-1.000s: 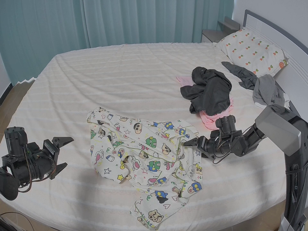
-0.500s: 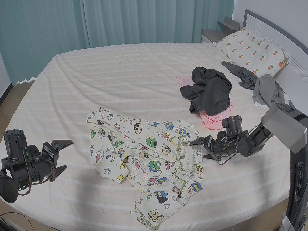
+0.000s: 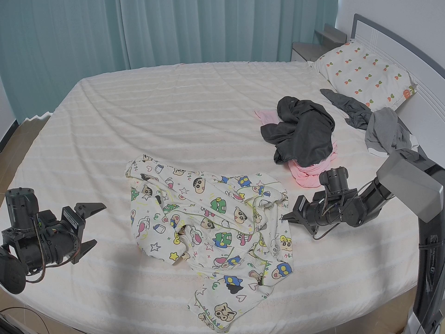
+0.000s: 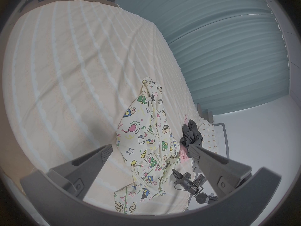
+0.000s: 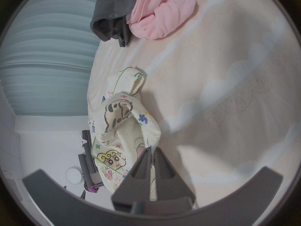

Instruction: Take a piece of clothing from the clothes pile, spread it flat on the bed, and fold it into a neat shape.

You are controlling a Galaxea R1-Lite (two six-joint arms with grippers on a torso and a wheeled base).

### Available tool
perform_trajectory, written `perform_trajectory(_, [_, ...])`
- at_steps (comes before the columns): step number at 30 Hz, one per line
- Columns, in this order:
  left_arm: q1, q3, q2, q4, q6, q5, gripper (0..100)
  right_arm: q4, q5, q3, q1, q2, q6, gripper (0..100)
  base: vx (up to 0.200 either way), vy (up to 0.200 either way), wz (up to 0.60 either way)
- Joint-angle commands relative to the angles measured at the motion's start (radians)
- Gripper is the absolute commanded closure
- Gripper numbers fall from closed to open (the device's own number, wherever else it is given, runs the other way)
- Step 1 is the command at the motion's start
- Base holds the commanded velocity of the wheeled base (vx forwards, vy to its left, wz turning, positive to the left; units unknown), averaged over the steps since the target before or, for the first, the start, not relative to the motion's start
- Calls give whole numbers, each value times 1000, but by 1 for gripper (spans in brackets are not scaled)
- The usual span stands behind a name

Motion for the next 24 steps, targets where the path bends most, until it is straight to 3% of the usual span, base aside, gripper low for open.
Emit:
perform_trajectory(1, [0, 2, 0, 0, -1, 1, 0, -1, 0, 8, -6, -17, 5, 100, 0, 0, 0])
perform_trajectory(8, [-6, 14, -1, 0, -1, 1, 0, -4, 0, 70, -14, -67, 1, 100, 0, 0, 0])
perform_trajectory(13, [-8, 16, -3, 0, 1, 1, 0, -34, -3, 116, -61, -108, -8, 100, 0, 0, 0])
perform_trajectory(18, [-31, 35, -3, -5, 13, 5, 0, -41, -47, 151, -136, -123, -114, 100, 0, 0, 0])
perform_trajectory(24, [-71, 55, -8, -5, 45, 8, 0, -41, -70, 152, -178, -132, -134, 100, 0, 0, 0])
